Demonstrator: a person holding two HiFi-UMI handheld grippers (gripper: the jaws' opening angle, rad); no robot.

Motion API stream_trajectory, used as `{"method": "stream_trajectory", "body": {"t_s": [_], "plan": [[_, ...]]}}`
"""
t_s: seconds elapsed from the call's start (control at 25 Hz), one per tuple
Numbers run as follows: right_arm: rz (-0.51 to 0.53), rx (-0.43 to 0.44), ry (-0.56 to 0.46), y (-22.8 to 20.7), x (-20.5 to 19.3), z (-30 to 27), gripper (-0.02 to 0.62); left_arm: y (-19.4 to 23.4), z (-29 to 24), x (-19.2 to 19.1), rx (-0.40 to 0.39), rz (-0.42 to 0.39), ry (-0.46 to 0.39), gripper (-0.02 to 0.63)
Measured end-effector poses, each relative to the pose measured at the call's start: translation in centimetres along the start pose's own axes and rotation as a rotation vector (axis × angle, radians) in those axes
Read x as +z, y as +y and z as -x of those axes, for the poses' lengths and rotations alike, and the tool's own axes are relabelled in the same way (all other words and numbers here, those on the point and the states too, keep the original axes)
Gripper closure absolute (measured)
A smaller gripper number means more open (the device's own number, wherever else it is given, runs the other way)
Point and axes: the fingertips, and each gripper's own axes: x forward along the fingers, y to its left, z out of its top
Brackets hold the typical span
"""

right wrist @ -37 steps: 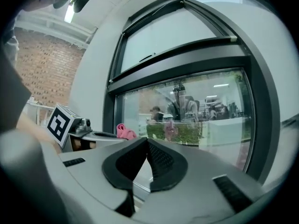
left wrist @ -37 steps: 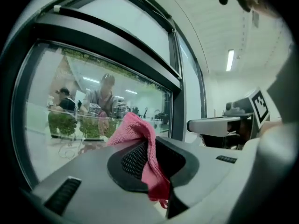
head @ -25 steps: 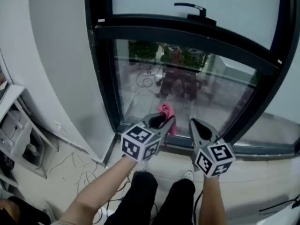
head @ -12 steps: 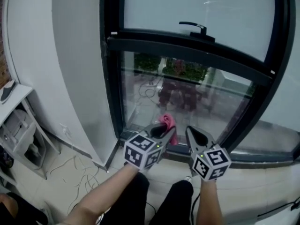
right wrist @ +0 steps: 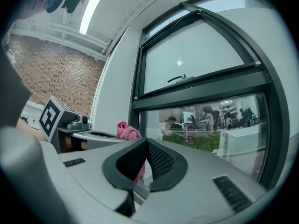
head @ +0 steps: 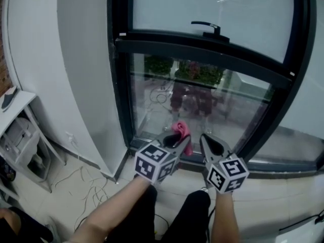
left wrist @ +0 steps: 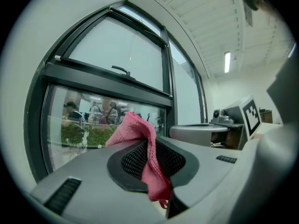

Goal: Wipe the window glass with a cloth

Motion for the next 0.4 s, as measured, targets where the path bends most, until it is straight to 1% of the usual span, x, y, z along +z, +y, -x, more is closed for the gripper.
{"method": "stream_trajectory", "body": {"t_s": [0.2, 0.4], "plan": [[0.002, -0.015, 0.005, 0.17, 0.31, 0.51, 0.591, -0.24, 0.27, 0.38, 0.003, -0.014, -0.009, 0.555], [0.008, -0.007, -0.004, 0.24, 0.61, 0.52, 0.591, -0.26, 0.48, 0.6, 0.003, -0.013, -0.009, 0.555]]}}
